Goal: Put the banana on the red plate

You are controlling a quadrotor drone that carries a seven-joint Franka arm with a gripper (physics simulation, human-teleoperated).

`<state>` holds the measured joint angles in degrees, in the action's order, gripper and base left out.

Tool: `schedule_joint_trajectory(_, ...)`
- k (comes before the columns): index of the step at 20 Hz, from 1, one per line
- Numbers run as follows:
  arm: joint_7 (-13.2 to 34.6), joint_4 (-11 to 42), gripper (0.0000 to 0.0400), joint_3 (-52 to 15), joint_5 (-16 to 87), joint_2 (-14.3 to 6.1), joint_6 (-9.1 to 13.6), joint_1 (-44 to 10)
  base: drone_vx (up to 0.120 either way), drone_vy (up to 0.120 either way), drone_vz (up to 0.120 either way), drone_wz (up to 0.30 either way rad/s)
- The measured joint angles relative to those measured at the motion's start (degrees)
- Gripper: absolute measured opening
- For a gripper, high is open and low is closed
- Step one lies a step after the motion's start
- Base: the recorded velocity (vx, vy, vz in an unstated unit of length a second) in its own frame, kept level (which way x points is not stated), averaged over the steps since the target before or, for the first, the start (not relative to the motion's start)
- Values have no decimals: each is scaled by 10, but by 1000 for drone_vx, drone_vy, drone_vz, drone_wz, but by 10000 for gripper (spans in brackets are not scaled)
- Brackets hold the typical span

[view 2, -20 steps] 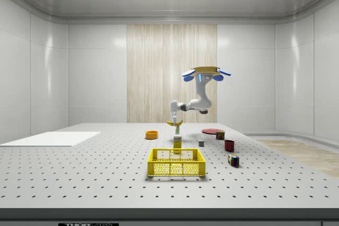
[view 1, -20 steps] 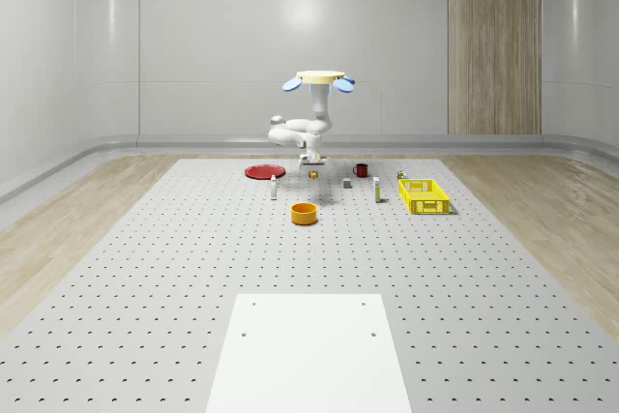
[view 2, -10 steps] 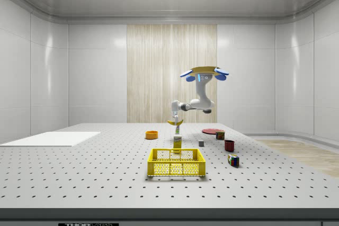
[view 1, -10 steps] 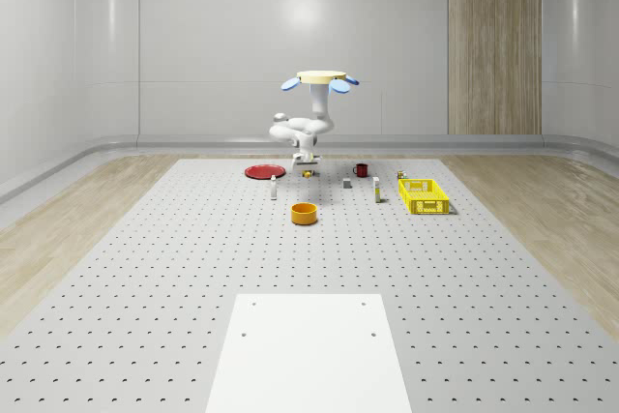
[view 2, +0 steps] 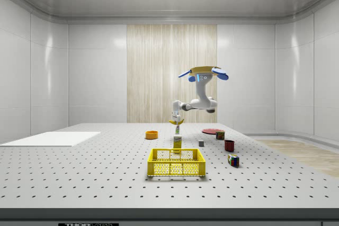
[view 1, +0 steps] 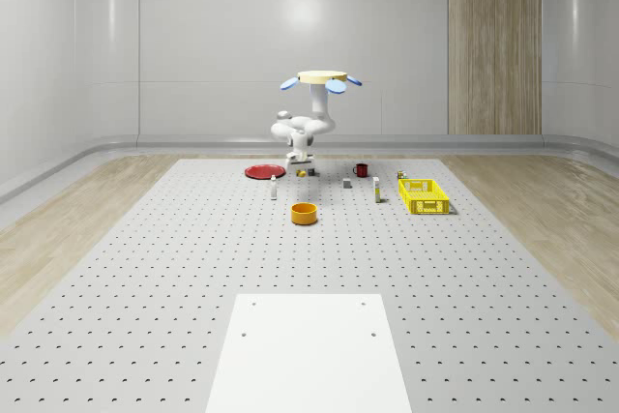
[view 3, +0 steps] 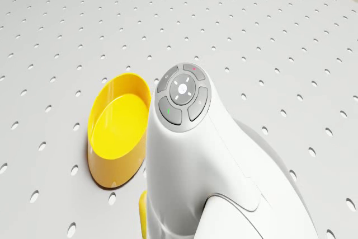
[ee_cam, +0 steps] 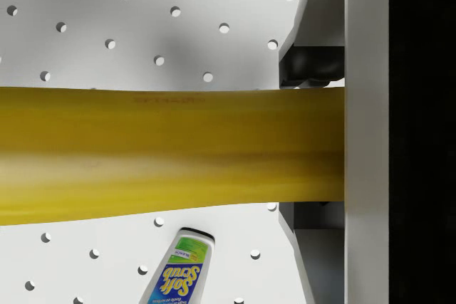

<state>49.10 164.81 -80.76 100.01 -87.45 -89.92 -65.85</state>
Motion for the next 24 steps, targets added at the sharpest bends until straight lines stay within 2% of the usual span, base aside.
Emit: schedule_joint_trajectory(24, -409, -1, 193, -4, -11, -30, -30, -4, 0, 0, 0, -300)
